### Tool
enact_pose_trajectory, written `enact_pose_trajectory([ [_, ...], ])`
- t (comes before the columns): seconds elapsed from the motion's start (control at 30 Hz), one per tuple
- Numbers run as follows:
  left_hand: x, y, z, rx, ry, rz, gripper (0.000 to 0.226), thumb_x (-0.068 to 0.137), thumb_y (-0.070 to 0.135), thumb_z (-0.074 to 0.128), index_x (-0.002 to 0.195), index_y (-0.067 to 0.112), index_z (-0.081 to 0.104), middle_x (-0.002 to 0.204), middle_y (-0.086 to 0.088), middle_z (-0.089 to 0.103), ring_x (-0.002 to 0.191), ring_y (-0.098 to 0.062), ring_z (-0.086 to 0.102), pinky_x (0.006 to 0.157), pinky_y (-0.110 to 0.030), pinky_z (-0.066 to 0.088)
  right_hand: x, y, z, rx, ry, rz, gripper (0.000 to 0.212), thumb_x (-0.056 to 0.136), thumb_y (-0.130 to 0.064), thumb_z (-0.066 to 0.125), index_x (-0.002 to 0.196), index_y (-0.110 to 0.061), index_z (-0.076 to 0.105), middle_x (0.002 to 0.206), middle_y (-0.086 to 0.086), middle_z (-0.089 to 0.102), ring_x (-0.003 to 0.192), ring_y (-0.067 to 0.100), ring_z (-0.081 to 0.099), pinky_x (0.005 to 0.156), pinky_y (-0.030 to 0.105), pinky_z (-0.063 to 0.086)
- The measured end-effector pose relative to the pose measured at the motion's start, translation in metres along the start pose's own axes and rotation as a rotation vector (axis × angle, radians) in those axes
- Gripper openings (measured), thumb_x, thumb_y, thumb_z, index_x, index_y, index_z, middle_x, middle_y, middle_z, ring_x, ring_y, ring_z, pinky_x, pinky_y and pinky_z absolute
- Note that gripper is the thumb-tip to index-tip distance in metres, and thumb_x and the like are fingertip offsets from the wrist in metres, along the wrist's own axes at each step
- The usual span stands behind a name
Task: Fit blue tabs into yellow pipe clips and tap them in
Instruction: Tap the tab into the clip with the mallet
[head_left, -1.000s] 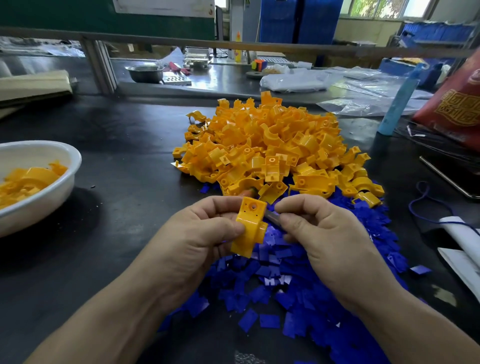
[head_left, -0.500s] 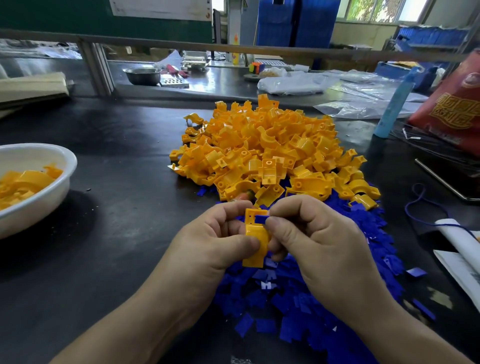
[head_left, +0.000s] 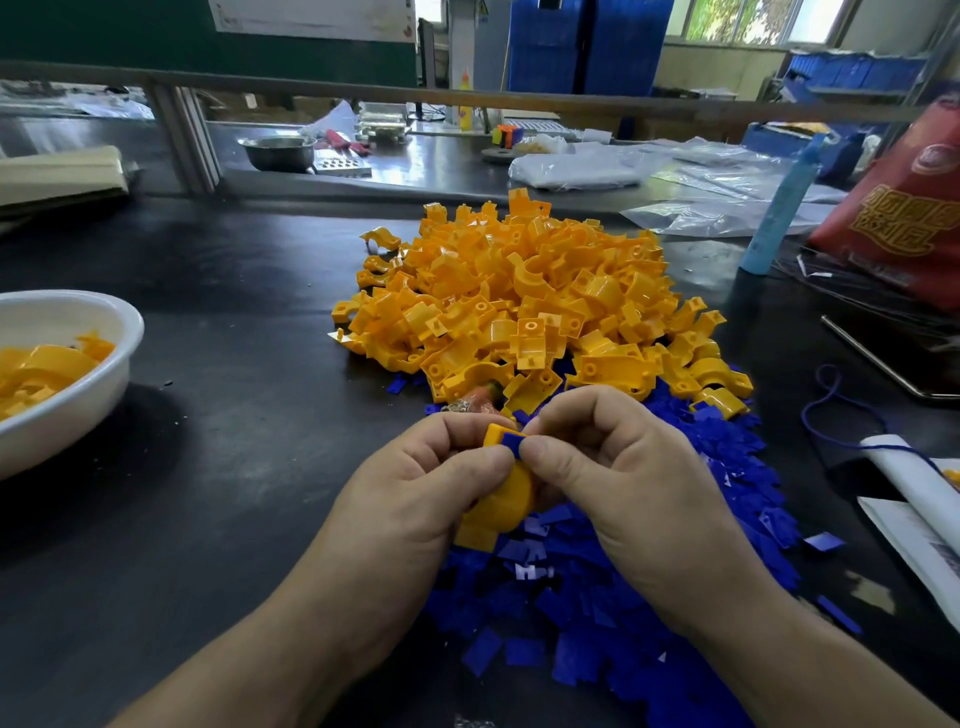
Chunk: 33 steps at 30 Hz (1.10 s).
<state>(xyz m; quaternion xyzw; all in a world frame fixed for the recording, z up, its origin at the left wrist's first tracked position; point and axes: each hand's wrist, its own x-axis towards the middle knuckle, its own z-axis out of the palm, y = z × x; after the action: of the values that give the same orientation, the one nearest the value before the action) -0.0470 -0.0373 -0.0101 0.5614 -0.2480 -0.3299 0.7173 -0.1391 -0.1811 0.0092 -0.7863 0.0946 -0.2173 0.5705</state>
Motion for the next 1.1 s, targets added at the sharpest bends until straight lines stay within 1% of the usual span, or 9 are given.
enact_pose_trajectory([
  [0.1,0.0,0.0,0.0,-0.002,-0.002,-0.017,0.027,0.073,0.039,0.073,0.099,0.03,0.073,0.101,-0.012,0.076,0.092,-0.029,0.074,0.066,-0.027,0.057,0.001,0.001,-0.002,0.091,-0.065,0.072,0.023,0.076,-0.036,0.065,0.097,-0.028,0.068,0.09,-0.001,0.071,0.081,0.016,0.07,0.069,0.03,0.059],
  [0.23,0.0,-0.003,0.0,0.019,0.043,-0.012,0.024,0.077,0.038,0.068,0.097,0.028,0.074,0.098,-0.013,0.075,0.088,-0.031,0.073,0.065,-0.033,0.056,0.0,-0.001,-0.001,0.066,-0.07,0.03,0.019,0.075,-0.038,0.065,0.093,-0.032,0.07,0.091,-0.004,0.07,0.08,0.013,0.067,0.064,0.022,0.055],
  [0.53,-0.001,-0.001,0.0,0.069,0.036,0.01,0.021,0.079,0.034,0.064,0.094,0.025,0.075,0.093,-0.012,0.074,0.081,-0.024,0.071,0.066,-0.032,0.055,-0.003,-0.005,0.0,-0.017,-0.046,-0.07,0.018,0.075,-0.042,0.062,0.09,-0.035,0.069,0.088,-0.007,0.069,0.078,0.012,0.066,0.062,0.022,0.055],
  [0.7,-0.003,0.007,0.0,0.128,0.048,0.022,0.02,0.079,0.034,0.065,0.093,0.023,0.075,0.09,-0.011,0.074,0.079,-0.023,0.071,0.063,-0.03,0.054,-0.006,-0.005,0.003,-0.112,-0.031,-0.127,0.019,0.079,-0.046,0.058,0.094,-0.038,0.066,0.091,-0.014,0.067,0.085,0.008,0.065,0.067,0.021,0.056],
  [0.8,0.0,0.019,-0.012,0.235,0.131,0.017,0.02,0.077,0.04,0.072,0.092,0.027,0.075,0.086,-0.007,0.075,0.075,-0.019,0.071,0.059,-0.029,0.055,-0.005,-0.004,-0.003,-0.37,0.016,-0.215,0.028,0.081,-0.054,0.051,0.107,-0.043,0.057,0.094,-0.018,0.059,0.089,0.003,0.059,0.071,0.015,0.051],
  [0.87,0.004,0.025,-0.031,0.357,0.29,-0.018,0.017,0.079,0.039,0.067,0.09,0.029,0.075,0.085,-0.006,0.075,0.074,-0.02,0.07,0.059,-0.034,0.056,0.001,-0.001,-0.015,-0.659,0.092,-0.259,0.042,0.082,-0.056,0.049,0.119,-0.038,0.054,0.099,-0.022,0.055,0.091,0.0,0.053,0.07,0.017,0.049],
  [0.9,0.007,0.027,-0.041,0.421,0.37,-0.045,0.012,0.084,0.033,0.067,0.09,0.026,0.075,0.086,-0.007,0.075,0.074,-0.021,0.069,0.059,-0.036,0.056,0.004,0.001,-0.021,-0.823,0.093,-0.243,0.045,0.083,-0.056,0.048,0.123,-0.035,0.053,0.106,-0.022,0.053,0.097,0.0,0.05,0.075,0.017,0.045],
  [1.0,0.014,0.023,-0.064,0.594,0.51,-0.134,0.012,0.093,0.022,0.062,0.09,0.019,0.072,0.084,-0.014,0.073,0.068,-0.024,0.066,0.057,-0.037,0.055,0.01,0.008,-0.036,-1.205,-0.066,-0.034,0.047,0.087,-0.06,0.045,0.127,-0.037,0.046,0.115,-0.011,0.051,0.107,0.012,0.045,0.077,0.027,0.04],
  [1.1,0.019,0.017,-0.071,0.729,0.556,-0.163,0.017,0.095,0.024,0.058,0.088,0.019,0.073,0.064,-0.005,0.073,0.052,-0.014,0.063,0.05,-0.027,0.052,0.011,0.01,-0.036,-1.251,-0.176,0.073,0.044,0.086,-0.063,0.047,0.123,-0.039,0.045,0.111,-0.008,0.049,0.103,0.014,0.046,0.072,0.029,0.042],
])
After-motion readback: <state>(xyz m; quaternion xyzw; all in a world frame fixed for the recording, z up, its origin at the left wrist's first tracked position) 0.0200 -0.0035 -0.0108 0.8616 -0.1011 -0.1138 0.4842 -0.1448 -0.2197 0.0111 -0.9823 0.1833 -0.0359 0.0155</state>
